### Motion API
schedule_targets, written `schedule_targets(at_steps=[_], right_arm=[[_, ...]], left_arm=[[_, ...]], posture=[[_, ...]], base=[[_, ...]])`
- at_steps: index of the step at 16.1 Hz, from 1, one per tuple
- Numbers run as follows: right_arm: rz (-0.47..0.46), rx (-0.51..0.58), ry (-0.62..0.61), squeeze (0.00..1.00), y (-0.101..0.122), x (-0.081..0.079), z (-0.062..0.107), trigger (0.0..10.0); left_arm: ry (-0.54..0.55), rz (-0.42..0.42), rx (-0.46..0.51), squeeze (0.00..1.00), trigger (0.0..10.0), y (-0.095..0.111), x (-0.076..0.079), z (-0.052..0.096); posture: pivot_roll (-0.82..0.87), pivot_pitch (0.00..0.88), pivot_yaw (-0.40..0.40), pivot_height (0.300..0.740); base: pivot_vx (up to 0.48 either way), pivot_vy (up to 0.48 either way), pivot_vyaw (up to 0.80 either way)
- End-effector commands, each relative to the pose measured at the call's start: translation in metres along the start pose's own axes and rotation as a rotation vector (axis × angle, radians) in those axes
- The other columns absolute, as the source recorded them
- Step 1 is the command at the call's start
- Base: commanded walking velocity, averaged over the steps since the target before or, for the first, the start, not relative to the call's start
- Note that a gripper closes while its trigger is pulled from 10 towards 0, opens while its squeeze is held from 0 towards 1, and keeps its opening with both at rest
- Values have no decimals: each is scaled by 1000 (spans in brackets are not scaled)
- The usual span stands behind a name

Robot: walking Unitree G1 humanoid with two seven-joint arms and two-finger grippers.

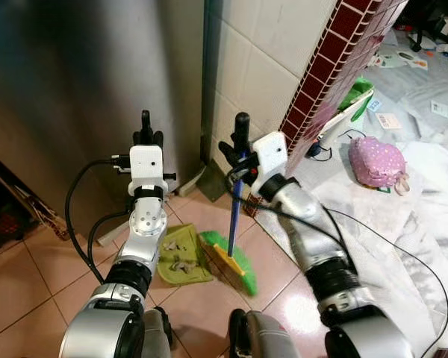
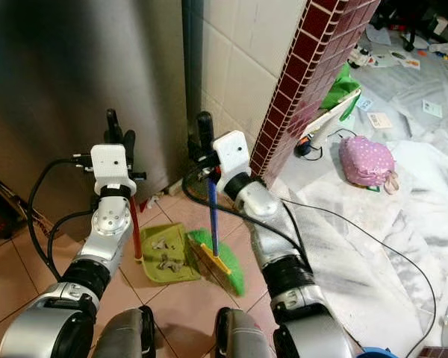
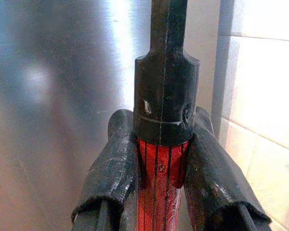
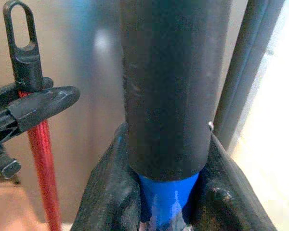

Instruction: Sweep floor

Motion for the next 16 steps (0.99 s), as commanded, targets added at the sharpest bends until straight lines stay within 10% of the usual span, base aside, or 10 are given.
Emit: schedule_targets(at_steps=[1,6,10,16], right_arm=[[-78,37,14,0,10,5,-3,10000],[-207,145,78,0,48,28,-12,10000],[-23,284,-50,0,103,71,-23,10000],[170,239,-169,0,98,90,-16,10000]], left_arm=[[-14,0,-30,0,10000,-7,6,4],[-19,-2,-32,0,10000,-7,6,3],[-24,-4,-31,0,10000,-7,6,3],[-28,-5,-31,0,10000,-7,7,4]], posture=[[-76,141,-88,740],[-82,140,-81,740],[-83,145,-78,740],[-82,149,-77,740]], base=[[0,0,0],[0,0,0],[0,0,0],[0,0,0]])
Point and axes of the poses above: a point about 5 cm out from each wrist's last joint towards the gripper, its own z axis pointing back from the gripper into the wrist, its own y axis along the axis of the wrist's last joint, x = y × z, the point moved 2 cm from there along -z, pointing out of the wrist towards the gripper, and after that the axes turned 15 degrees about z, right-handed, at the moved point
